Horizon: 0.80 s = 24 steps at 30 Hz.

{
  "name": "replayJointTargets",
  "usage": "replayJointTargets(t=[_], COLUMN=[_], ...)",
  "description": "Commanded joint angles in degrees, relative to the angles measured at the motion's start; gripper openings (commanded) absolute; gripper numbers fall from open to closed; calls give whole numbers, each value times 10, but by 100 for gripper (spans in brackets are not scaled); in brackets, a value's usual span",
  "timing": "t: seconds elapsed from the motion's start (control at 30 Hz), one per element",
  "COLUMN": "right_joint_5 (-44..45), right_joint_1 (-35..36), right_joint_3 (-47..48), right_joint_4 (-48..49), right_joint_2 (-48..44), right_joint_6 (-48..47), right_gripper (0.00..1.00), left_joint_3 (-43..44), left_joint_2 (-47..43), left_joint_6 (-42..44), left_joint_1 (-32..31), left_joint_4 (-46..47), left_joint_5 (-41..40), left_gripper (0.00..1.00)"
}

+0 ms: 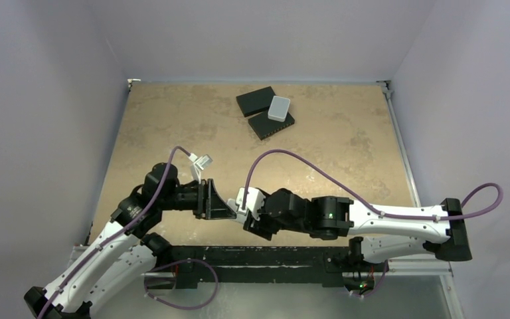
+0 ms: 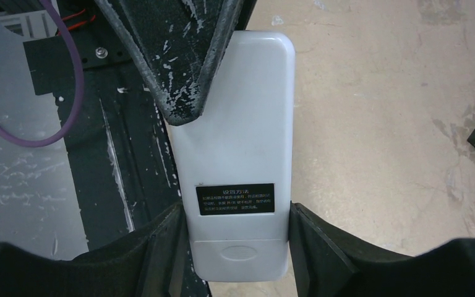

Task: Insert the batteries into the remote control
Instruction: Remove the battery cover from the remote control.

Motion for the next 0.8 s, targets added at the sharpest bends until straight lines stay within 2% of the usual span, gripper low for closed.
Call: replayJointTargets(t=[0.0, 0.23, 0.37, 0.5, 0.6, 0.67, 0.77], right_joint_5=[5, 5, 6, 11, 9, 10, 16], right_joint_1=[10, 15, 18, 18, 19, 18, 18], right_joint_3=[28, 25, 24, 27, 30, 32, 35], right_joint_4=[1, 1, 5, 3, 2, 0, -5], right_joint_2=[2, 3, 3, 5, 1, -5, -17], right_joint_6=[-14, -10, -9, -8, -8, -6, 1], right_gripper=[0, 0, 0, 0, 0, 7, 22], left_joint_3=[1, 4, 4, 3, 0, -2, -3], left_joint_2=[-5, -7, -7, -6, -5, -6, -10], left_joint_6=[-14, -18, -20, -19, -12, -10, -11], left_joint_1=[1, 1, 1, 1, 1, 1, 1], left_joint_4=[25, 27, 30, 28, 22, 22, 26], left_joint_5=[17, 17, 17, 16, 12, 9, 4], left_gripper=[47, 41, 33, 19, 0, 0, 0])
